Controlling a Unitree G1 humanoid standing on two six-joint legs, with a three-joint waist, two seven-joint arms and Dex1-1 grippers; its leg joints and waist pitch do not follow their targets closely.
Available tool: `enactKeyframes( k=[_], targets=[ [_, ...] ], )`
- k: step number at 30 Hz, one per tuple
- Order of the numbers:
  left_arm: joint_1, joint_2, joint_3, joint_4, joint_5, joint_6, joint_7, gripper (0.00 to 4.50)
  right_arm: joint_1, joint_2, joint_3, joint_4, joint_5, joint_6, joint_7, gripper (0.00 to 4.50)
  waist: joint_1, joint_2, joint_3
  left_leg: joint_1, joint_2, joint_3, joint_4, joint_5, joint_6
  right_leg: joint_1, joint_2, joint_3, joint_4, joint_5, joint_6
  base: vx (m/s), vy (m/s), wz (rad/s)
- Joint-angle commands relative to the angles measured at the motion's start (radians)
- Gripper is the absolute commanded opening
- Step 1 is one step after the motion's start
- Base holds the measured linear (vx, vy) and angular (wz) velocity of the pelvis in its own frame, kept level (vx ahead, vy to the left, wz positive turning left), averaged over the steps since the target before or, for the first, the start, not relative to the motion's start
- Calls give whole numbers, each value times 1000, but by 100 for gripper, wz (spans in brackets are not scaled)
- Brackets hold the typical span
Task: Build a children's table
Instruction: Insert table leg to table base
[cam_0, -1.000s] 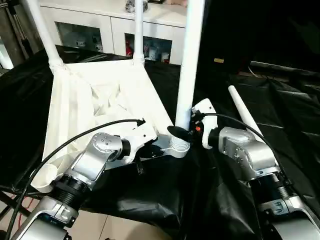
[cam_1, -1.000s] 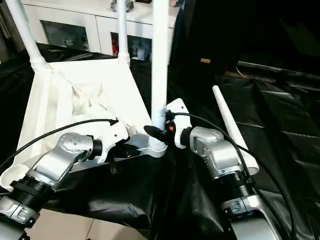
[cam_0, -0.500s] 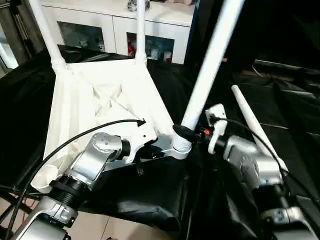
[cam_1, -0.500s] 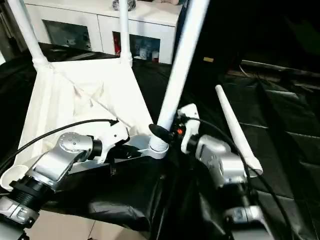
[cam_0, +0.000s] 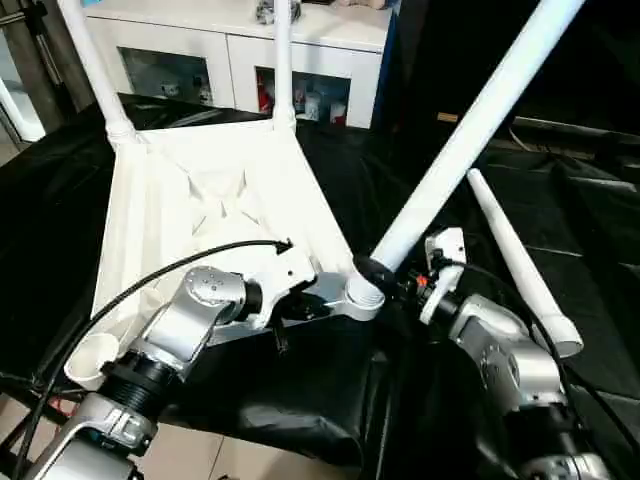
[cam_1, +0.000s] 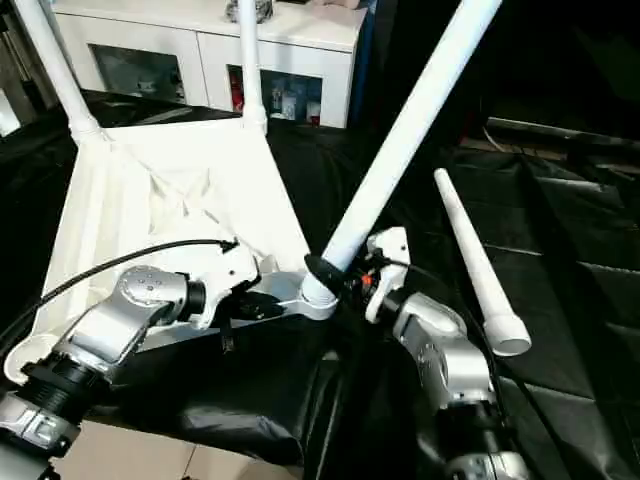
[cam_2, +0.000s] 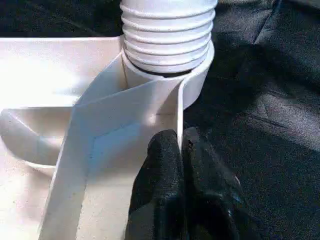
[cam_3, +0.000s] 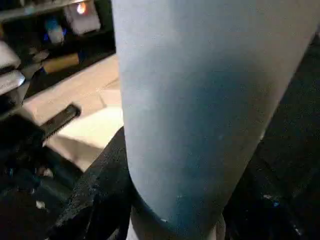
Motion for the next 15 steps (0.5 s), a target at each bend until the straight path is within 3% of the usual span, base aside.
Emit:
enactKeyframes(
  k=[1, 8, 14, 15],
  targets=[
    [-13, 19, 14, 9, 12, -2, 12, 0, 53, -34, 48, 48, -79, 34, -6, 191, 3, 13, -49, -8, -5, 13, -79, -325, 13, 54, -37, 16, -93, -427, -128, 0, 0, 0],
    [-14, 20, 6, 13, 18, -9, 5, 0, 13, -64, 124, 30, -125, 82, 27, 191, -1, 7, -45, -9, -7, 11, -79, -348, 19, 48, -39, 15, -103, -531, -91, 0, 0, 0],
    [-21, 20, 0, 17, 16, -27, -14, 0, -32, -86, 185, 83, -149, 114, 93, 191, -4, 5, -45, -9, -6, 11, -78, -350, 23, 44, -40, 15, -105, -543, -84, 0, 0, 0],
    [-21, 24, -5, 11, 13, -37, -31, 0, -63, -77, 190, 123, -150, 108, 106, 191, -6, -1, -48, -10, -5, 9, -79, -346, 22, 47, -40, 14, -103, -536, -87, 0, 0, 0]
  ],
)
